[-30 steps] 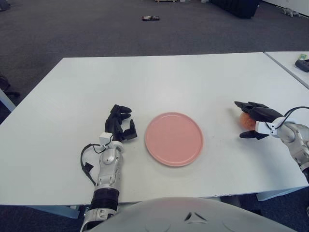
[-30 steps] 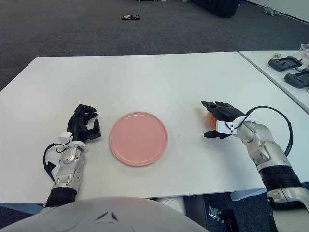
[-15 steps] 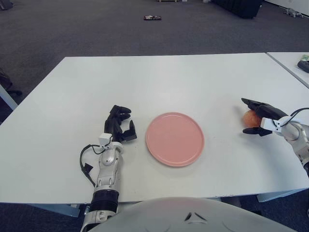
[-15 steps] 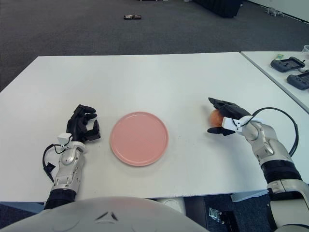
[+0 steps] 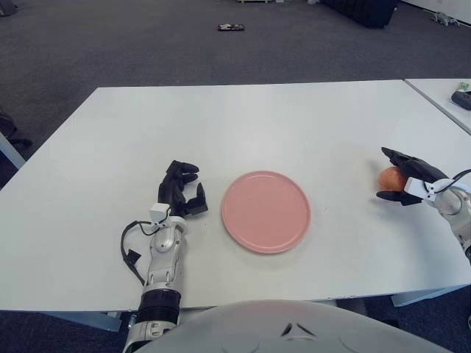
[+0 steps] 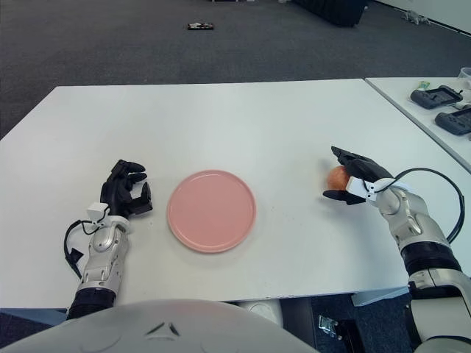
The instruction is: Put the apple into the plate.
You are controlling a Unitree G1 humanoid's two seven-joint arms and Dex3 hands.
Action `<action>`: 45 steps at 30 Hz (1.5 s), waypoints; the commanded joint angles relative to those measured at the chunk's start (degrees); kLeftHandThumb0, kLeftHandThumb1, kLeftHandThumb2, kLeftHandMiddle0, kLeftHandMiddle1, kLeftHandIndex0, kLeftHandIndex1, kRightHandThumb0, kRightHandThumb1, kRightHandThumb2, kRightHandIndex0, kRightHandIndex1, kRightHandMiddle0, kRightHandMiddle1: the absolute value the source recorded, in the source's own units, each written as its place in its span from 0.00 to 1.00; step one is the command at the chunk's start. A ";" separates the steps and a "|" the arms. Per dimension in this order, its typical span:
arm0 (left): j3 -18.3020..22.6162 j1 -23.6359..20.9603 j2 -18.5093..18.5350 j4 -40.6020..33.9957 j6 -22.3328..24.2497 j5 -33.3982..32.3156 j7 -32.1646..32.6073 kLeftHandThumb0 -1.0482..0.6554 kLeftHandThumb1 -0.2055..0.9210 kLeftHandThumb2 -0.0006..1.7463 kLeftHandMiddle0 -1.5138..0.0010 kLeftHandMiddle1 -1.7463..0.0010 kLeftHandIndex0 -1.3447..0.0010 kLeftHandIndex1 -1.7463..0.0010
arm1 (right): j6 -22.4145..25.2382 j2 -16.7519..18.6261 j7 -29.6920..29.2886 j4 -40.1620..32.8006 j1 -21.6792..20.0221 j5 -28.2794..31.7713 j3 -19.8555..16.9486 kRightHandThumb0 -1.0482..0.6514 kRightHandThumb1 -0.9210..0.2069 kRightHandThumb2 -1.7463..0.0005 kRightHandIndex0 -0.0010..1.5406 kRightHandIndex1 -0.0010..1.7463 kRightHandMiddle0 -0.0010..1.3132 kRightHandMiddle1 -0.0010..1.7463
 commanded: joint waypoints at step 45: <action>0.15 0.88 0.40 2.51 1.34 1.34 1.36 0.61 0.24 0.93 0.47 0.00 0.58 0.00 | -0.74 -4.63 -4.26 -20.15 7.10 -10.71 0.62 0.52 0.67 0.16 0.40 0.97 0.45 1.00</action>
